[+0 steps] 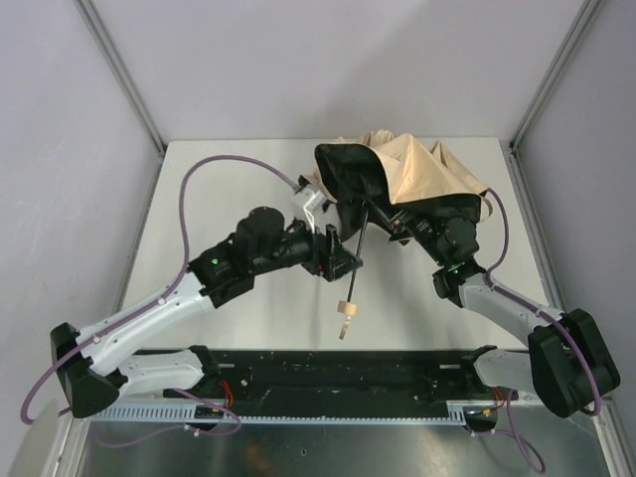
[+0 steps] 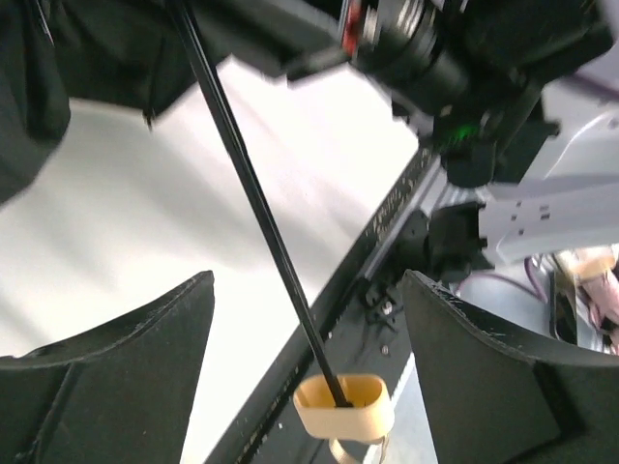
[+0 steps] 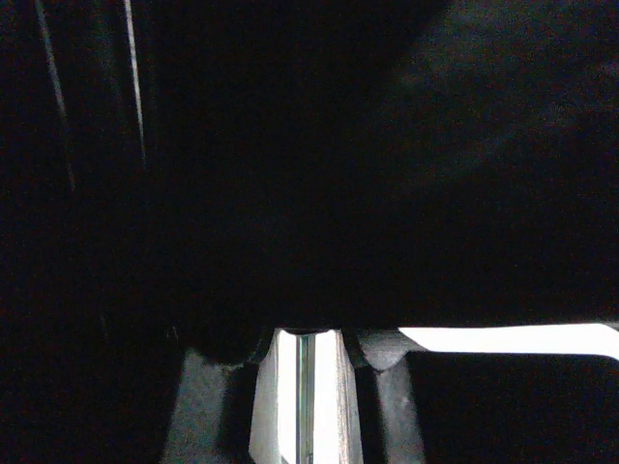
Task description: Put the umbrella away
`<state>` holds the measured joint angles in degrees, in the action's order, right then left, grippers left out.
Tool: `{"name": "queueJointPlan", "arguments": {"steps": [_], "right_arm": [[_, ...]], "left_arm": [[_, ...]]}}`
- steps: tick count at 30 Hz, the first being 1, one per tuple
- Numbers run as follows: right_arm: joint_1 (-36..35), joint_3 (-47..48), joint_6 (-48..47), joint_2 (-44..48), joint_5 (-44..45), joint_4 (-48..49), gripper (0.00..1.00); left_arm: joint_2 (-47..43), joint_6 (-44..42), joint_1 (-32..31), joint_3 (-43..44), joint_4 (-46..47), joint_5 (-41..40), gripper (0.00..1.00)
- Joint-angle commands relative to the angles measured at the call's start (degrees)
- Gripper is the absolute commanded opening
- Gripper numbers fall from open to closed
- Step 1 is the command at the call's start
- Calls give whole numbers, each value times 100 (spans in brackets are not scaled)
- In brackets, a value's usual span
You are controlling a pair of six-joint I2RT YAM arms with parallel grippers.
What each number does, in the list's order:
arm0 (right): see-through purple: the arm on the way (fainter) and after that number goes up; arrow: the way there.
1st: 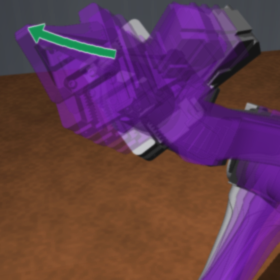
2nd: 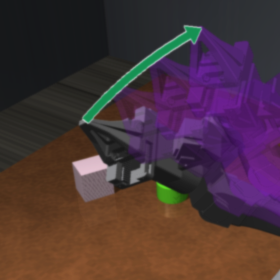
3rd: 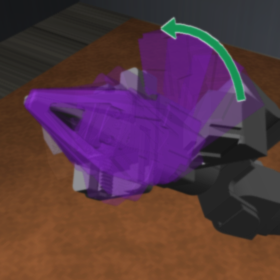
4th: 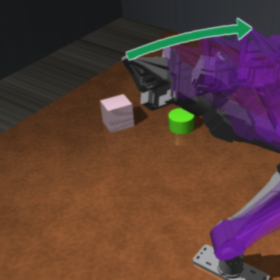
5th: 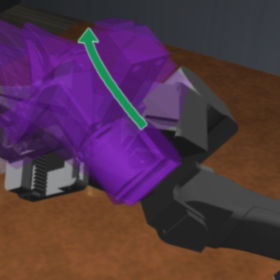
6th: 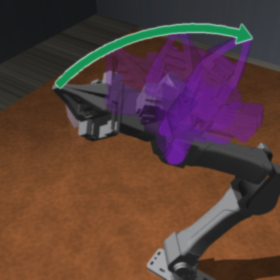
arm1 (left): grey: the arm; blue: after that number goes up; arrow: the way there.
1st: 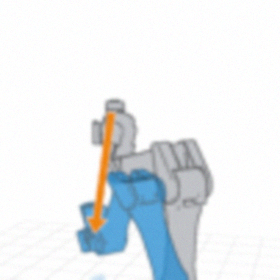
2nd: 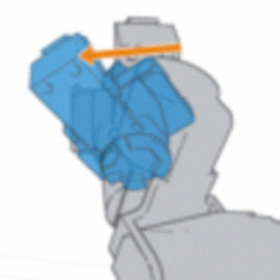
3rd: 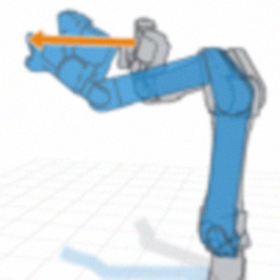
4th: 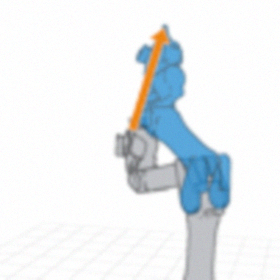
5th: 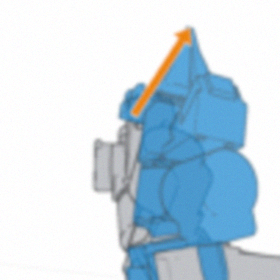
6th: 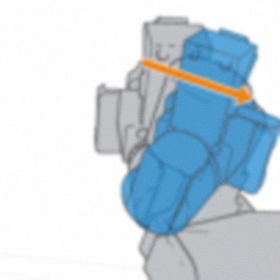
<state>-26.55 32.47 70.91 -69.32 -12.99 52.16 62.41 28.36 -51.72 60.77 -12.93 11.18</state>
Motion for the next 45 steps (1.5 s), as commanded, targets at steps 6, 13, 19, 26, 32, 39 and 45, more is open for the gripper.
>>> {"name": "queueJointPlan", "arguments": {"steps": [6, 13, 19, 26, 32, 39, 45], "right_arm": [[96, 608, -43, -32, -76, 636, 0], [114, 766, -353, 280, -118, 183, 0], [-893, 472, -1354, 751, 404, -996, 0], [-1892, -584, -978, 627, 1159, -215, 0], [-1603, -620, -642, 478, 820, 165, 0], [-2235, -1004, -379, 461, 1201, 371, 0], [-2499, -1078, -333, 353, 1280, 550, 0]], "left_arm": [[369, 307, -408, -89, 381, 221, 79], [583, 169, -338, 12, 324, -175, 30], [532, -258, 164, 795, 208, -458, 1], [430, -214, 218, 1001, 221, -615, 0], [241, -65, 242, 839, 219, -782, 0], [466, -93, 246, 1194, 256, -922, 0], [610, -207, 246, 1243, 328, -1000, 0]]}}
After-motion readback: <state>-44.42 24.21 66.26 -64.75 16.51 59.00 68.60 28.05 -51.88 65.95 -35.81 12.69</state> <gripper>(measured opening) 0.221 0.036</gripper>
